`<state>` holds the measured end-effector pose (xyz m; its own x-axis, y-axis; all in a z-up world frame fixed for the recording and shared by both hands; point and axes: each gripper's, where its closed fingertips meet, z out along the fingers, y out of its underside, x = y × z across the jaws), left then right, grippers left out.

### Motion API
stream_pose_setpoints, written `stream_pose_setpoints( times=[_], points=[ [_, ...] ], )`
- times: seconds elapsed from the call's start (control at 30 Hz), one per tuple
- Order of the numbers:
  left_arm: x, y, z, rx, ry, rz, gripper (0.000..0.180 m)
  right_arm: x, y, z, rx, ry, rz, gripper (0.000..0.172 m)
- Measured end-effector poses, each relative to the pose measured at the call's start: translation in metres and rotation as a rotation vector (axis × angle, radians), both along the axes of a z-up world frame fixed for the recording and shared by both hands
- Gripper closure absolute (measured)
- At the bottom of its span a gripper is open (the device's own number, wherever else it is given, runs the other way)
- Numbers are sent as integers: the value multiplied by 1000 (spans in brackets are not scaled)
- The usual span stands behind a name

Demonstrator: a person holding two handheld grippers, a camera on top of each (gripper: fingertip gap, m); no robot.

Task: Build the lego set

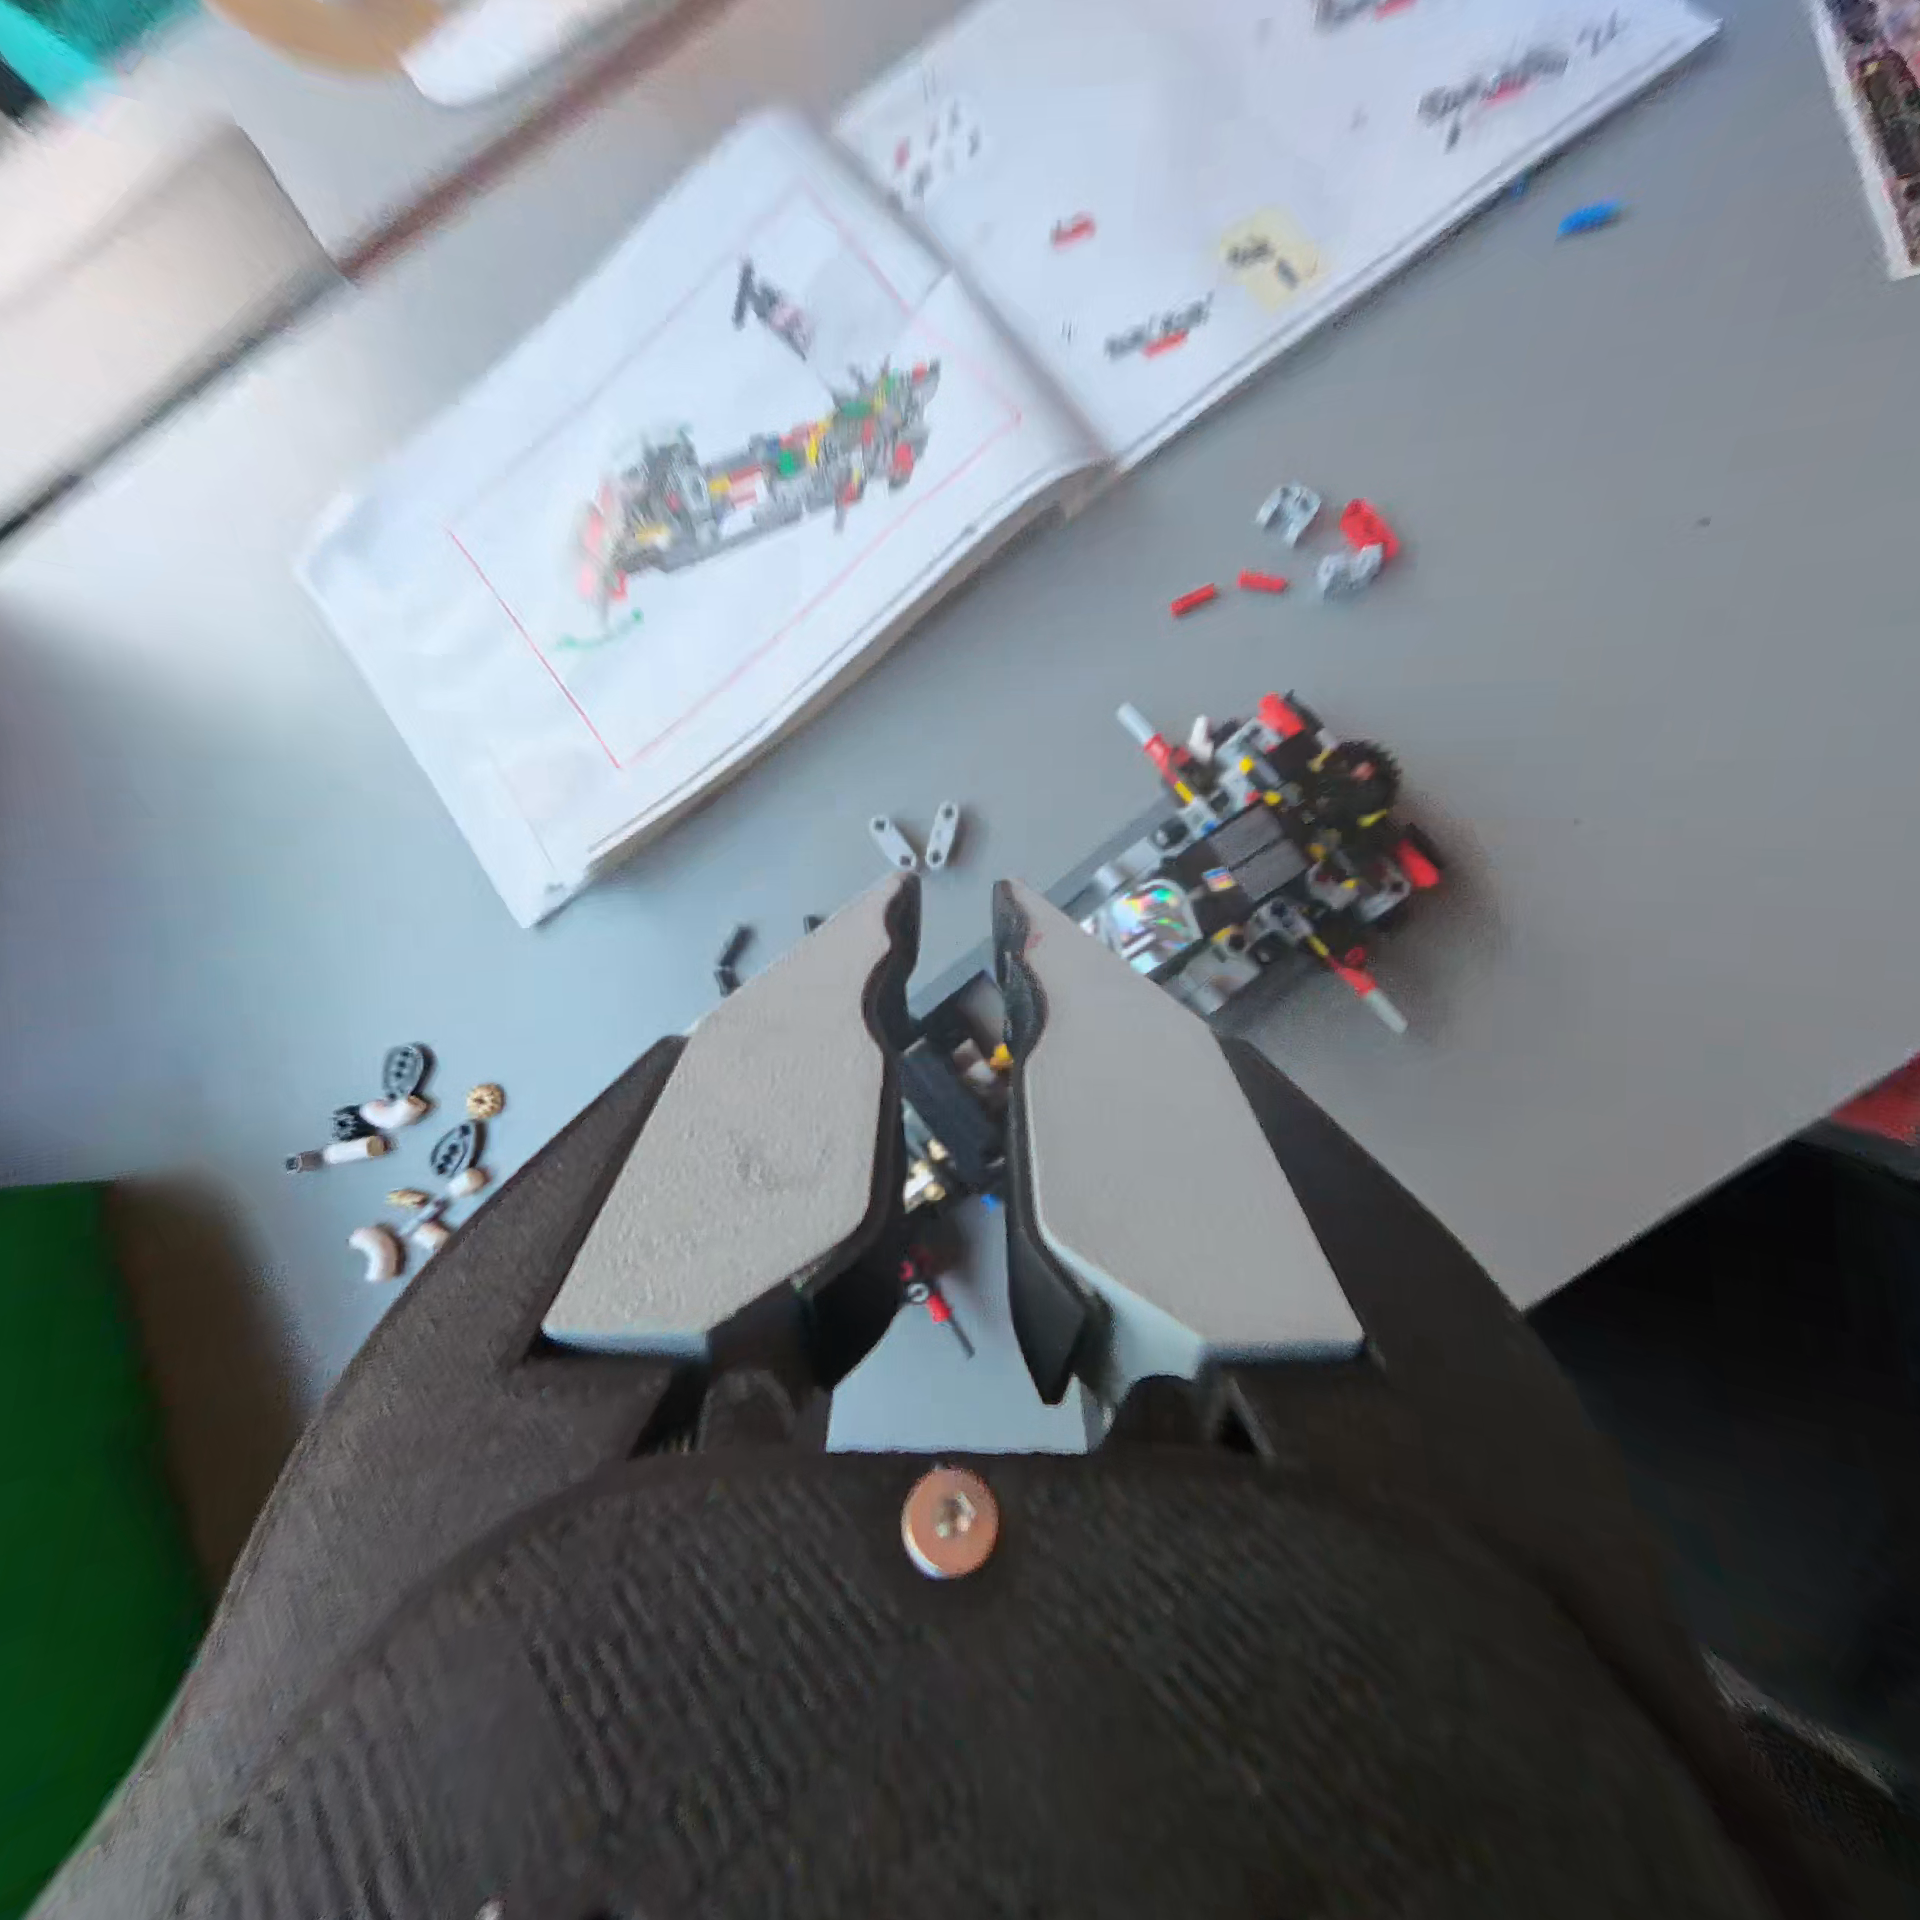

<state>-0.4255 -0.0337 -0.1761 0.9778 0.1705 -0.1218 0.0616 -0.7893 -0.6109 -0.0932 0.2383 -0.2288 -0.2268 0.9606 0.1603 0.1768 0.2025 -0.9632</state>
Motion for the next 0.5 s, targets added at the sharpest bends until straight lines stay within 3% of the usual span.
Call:
stream_pose_setpoints(
  times=[0.13,0.3,0.5],
  points=[
    [-35,4,-34,-162,-142,-26,168,-1,1,-1,-10,-6,1,146],
    [-56,-5,-90,-416,-151,-48,169,-1,1,-1,-27,-15,6,146],
    [-63,-3,-117,-493,-160,-57,169,0,2,1,-53,-5,15,147]
  ],
)
